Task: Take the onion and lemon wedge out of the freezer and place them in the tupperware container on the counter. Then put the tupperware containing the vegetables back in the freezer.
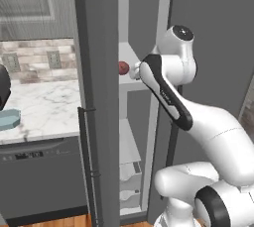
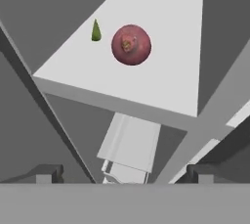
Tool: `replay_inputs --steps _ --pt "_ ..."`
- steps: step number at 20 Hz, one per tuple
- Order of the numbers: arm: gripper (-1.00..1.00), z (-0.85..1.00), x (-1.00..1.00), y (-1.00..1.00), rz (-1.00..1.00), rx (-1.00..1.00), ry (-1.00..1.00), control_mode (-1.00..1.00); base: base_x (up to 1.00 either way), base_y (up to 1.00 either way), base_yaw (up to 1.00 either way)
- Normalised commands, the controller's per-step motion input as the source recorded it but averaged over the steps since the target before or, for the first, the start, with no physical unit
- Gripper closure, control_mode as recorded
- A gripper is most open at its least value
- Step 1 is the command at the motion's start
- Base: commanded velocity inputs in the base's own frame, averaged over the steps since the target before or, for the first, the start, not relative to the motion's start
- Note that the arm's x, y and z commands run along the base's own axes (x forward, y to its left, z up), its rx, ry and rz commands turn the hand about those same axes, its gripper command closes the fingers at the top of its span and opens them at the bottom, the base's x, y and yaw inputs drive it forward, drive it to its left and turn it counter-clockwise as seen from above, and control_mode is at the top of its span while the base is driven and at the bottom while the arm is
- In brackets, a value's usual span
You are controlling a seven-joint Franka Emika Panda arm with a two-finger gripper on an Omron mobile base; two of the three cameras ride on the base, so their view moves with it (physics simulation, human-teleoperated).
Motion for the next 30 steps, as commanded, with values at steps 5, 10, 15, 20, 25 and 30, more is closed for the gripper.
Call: replay_inputs --steps 5,10,15,20,25,30 --pt "-1.0 0.0 0.46 0.13 0.0 0.0 0.05 -1.0 0.0 0.0 0.0" --pt "-1.0 -0.01 0.39 0.16 0.0 0.0 0.02 -1.0 0.0 0.0 0.0" --pt "-1.0 -0.1 0.33 0.16 0.0 0.0 0.0 -1.0 0.0 0.0 0.0" --pt "-1.0 -0.1 0.27 0.07 0.0 0.0 0.0 -1.0 0.0 0.0 0.0" --pt "-1.0 -0.08 0.25 0.02 0.0 0.0 0.0 -1.0 0.0 0.0 0.0" --pt "-1.0 -0.15 0.18 0.01 0.0 0.0 0.0 -1.0 0.0 0.0 0.0"
